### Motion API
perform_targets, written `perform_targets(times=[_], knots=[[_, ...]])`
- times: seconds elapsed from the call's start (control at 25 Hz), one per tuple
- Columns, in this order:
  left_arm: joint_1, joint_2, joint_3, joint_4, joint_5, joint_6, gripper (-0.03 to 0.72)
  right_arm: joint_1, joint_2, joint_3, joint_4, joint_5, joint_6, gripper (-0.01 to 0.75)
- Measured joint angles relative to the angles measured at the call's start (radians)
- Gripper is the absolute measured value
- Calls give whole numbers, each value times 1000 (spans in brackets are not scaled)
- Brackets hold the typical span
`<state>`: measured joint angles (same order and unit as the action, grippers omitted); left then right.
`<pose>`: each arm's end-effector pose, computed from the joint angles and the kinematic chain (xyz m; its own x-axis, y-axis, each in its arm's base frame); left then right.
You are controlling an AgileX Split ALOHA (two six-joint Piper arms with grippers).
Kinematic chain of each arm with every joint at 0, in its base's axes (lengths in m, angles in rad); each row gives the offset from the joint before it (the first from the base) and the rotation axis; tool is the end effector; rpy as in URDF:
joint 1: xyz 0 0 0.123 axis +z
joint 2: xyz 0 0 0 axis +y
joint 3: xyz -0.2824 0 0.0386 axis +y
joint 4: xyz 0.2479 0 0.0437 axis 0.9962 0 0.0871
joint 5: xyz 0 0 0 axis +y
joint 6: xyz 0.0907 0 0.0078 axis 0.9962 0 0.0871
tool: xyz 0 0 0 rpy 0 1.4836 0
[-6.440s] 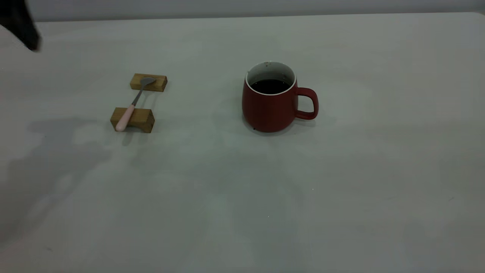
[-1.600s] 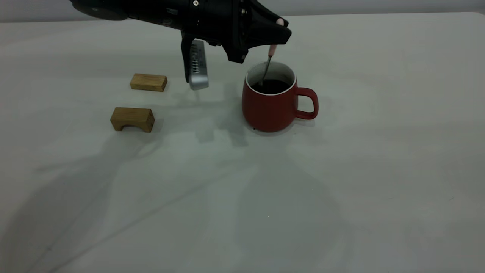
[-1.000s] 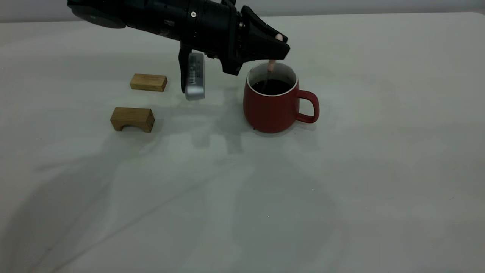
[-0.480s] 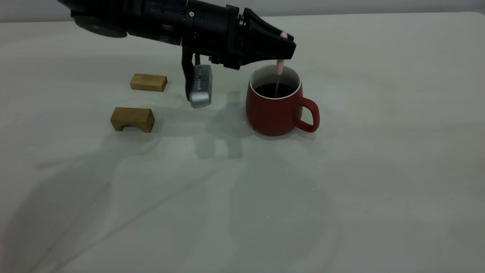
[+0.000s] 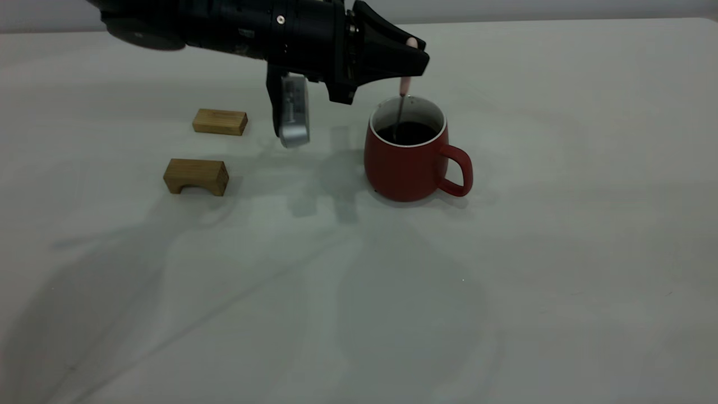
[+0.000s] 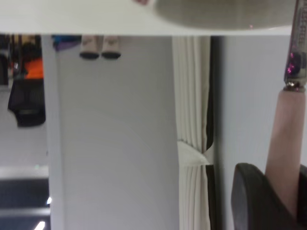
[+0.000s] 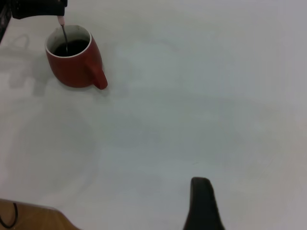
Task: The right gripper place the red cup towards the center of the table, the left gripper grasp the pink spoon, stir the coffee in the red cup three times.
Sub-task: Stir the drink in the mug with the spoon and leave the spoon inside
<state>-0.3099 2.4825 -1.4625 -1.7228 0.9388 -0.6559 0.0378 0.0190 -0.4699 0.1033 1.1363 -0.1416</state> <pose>0.4110 -0.2079 0.0406 0.0397 -0.4017 0.9149 -0.9819 -0.1855 -0.0388 -0.0029 0.0084 0.2633 -0.5471 -0.1182 -0.8287 -0.1693 0.9851 -0.0287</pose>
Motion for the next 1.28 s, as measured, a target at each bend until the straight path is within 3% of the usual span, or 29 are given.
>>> perform_targets(times=[0.2, 0.4, 0.56, 0.72, 1.0, 1.16, 1.28], knots=[[0, 2, 0, 55, 77, -157, 168, 0, 0, 0, 0, 0, 0, 585], [16, -29, 0, 166, 19, -177, 168, 0, 0, 0, 0, 0, 0, 585], [15, -33, 0, 114, -42, -37, 168, 0, 0, 0, 0, 0, 0, 585], [4, -4, 0, 10, -17, 47, 168, 0, 0, 0, 0, 0, 0, 585], [1, 13, -6, 64, 94, -146, 168, 0, 0, 0, 0, 0, 0, 585], [16, 12, -11, 115, 62, -207, 168, 0, 0, 0, 0, 0, 0, 585], [19, 12, -15, 122, 7, -151, 168, 0, 0, 0, 0, 0, 0, 585]])
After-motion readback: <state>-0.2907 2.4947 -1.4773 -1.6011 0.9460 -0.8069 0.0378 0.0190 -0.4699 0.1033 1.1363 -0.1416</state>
